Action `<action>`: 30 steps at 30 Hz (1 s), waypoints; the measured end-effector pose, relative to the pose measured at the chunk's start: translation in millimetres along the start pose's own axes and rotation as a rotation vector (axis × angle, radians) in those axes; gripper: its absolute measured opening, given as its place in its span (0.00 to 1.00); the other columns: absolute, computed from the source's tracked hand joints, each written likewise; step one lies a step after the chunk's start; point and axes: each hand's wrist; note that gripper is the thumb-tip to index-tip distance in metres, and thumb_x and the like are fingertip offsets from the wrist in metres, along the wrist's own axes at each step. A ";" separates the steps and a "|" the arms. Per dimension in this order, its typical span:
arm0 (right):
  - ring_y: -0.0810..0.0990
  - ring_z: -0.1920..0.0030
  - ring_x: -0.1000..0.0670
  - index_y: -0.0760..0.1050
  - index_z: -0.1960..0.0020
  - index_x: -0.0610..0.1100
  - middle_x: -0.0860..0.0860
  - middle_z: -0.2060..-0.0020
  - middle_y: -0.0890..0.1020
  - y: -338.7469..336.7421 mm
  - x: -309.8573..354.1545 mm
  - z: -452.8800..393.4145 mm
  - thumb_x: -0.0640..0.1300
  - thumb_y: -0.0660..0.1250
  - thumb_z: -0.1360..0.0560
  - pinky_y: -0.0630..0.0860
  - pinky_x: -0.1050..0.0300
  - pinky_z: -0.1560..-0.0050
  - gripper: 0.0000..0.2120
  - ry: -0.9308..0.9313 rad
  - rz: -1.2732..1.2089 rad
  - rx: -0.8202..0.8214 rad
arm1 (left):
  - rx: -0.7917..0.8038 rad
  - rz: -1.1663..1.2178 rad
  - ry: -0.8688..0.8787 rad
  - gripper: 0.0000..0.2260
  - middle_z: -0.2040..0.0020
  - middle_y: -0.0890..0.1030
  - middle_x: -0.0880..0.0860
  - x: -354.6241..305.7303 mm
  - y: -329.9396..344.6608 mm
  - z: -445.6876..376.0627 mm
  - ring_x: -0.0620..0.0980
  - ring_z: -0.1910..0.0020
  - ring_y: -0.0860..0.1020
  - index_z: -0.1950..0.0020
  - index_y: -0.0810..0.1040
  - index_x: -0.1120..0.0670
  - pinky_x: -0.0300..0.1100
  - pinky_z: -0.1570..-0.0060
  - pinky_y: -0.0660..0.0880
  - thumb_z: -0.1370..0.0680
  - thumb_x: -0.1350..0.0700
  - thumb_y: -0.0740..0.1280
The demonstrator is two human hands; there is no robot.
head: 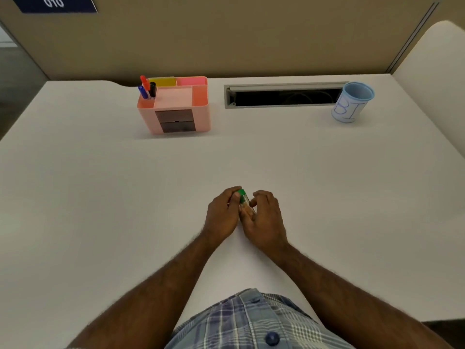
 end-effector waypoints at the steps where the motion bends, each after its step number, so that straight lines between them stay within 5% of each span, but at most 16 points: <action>1: 0.75 0.50 0.49 0.72 0.44 0.40 0.47 0.49 0.76 -1.7 4.4 -1.6 0.56 0.63 0.26 0.73 0.57 0.53 0.20 0.031 -0.049 0.012 | -0.020 0.070 -0.028 0.14 0.40 0.82 0.52 -2.0 -0.7 -1.4 0.44 0.46 0.79 0.35 0.78 0.53 0.28 0.48 0.72 0.18 0.56 0.58; 7: 0.83 0.63 0.54 0.71 0.45 0.46 0.51 0.57 0.84 -21.3 29.4 -18.9 0.55 0.61 0.21 0.79 0.61 0.63 0.13 0.390 -0.495 0.258 | -0.061 0.474 -0.215 0.11 0.45 0.84 0.54 -10.1 -6.6 -11.9 0.53 0.44 0.82 0.41 0.81 0.54 0.50 0.41 0.78 0.20 0.56 0.62; 14: 0.80 0.67 0.55 0.75 0.49 0.44 0.53 0.62 0.82 -23.3 41.5 -28.7 0.54 0.56 0.19 0.77 0.63 0.64 0.15 0.358 -0.527 0.285 | -0.030 0.603 -0.233 0.11 0.49 0.86 0.56 -28.4 -9.3 -18.7 0.52 0.56 0.83 0.44 0.79 0.56 0.48 0.56 0.79 0.23 0.53 0.69; 20: 0.78 0.69 0.55 0.76 0.50 0.42 0.51 0.64 0.81 -22.1 47.3 -38.4 0.51 0.58 0.19 0.76 0.60 0.65 0.15 0.380 -0.606 0.230 | -0.078 0.554 -0.190 0.07 0.52 0.86 0.55 -39.8 -10.9 -30.4 0.46 0.59 0.84 0.48 0.79 0.57 0.41 0.63 0.80 0.22 0.55 0.68; 24: 0.76 0.68 0.53 0.76 0.52 0.43 0.51 0.66 0.80 -20.6 47.6 -41.7 0.51 0.58 0.19 0.74 0.59 0.65 0.14 0.392 -0.634 0.221 | -0.107 0.541 -0.205 0.06 0.52 0.86 0.54 -39.6 -10.5 -36.6 0.50 0.52 0.84 0.49 0.80 0.55 0.38 0.60 0.80 0.23 0.55 0.68; 30: 0.74 0.70 0.55 0.77 0.52 0.40 0.52 0.69 0.78 -16.9 46.2 -39.9 0.51 0.58 0.19 0.73 0.59 0.66 0.15 0.411 -0.653 0.210 | -0.167 0.464 -0.126 0.08 0.55 0.86 0.52 -44.0 -9.6 -32.3 0.40 0.62 0.84 0.48 0.80 0.59 0.29 0.67 0.75 0.24 0.56 0.70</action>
Point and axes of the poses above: each hand's wrist, its own z-axis away from the middle knuckle, its own y-axis out of the palm, x = y × z
